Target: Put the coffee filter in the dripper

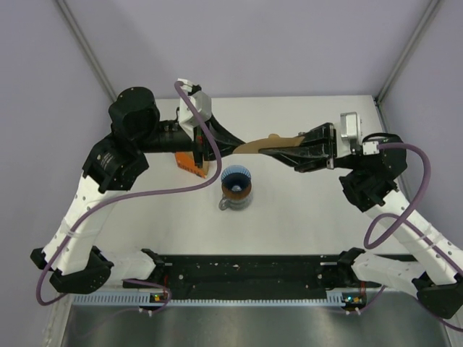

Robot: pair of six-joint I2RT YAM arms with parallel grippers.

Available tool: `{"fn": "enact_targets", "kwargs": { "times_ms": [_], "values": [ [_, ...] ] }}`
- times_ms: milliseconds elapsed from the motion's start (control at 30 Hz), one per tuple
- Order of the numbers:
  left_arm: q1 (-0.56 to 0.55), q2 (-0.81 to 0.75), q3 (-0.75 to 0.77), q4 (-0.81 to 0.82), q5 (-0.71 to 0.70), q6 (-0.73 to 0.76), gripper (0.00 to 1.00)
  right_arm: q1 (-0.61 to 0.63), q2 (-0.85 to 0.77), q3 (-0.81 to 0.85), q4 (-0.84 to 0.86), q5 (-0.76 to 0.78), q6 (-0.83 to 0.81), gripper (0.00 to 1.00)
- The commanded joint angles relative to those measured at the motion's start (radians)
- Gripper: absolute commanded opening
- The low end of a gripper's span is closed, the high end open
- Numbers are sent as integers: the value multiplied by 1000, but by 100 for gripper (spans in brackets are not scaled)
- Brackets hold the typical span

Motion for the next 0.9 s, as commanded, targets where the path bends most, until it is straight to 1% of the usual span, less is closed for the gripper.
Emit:
{"fn": "enact_targets", "kwargs": {
  "times_ms": [0,33,100,167,233,267,300,333,400,533,633,700,733,767,800,833,867],
  "values": [
    [-3,-8,15,54,-6,-24,0,14,-1,-1,43,10,9,0],
    [-3,-11,15,46,5,-17,3,14,-4,-1,29,19,0,0],
    [-3,-17,16,14,23,23,24,13,-12,1,-11,41,-33,0],
    [-2,-25,19,-35,22,89,37,14,-25,18,-92,65,-78,0],
    [4,-37,25,-93,11,153,47,13,-48,48,-239,138,-196,0],
    [6,-45,24,-106,8,178,51,14,-61,62,-300,192,-265,0],
    [6,-50,22,-114,8,187,54,13,-76,68,-345,234,-299,0],
    [6,-54,21,-111,11,186,56,13,-84,73,-368,260,-320,0],
    [6,-54,16,-92,15,166,61,13,-87,78,-370,240,-330,0],
    [6,-54,11,-32,-23,96,64,13,-58,76,-289,116,-244,0],
    [6,-53,11,1,-60,57,66,14,-47,55,-230,78,-210,0],
    [4,-50,5,29,-78,27,66,13,-38,39,-175,61,-140,0],
    [6,-47,1,43,-83,11,65,14,-29,33,-145,50,-120,0],
    [6,-46,-2,53,-81,-1,60,13,-19,32,-120,35,-95,0],
    [6,-42,-7,63,-74,-13,53,13,-9,35,-99,28,-77,0],
    [6,-40,-10,73,-58,-24,44,13,2,33,-80,19,-57,0],
    [6,-37,-12,81,-46,-38,37,13,5,33,-68,16,-49,0]
  ]
}}
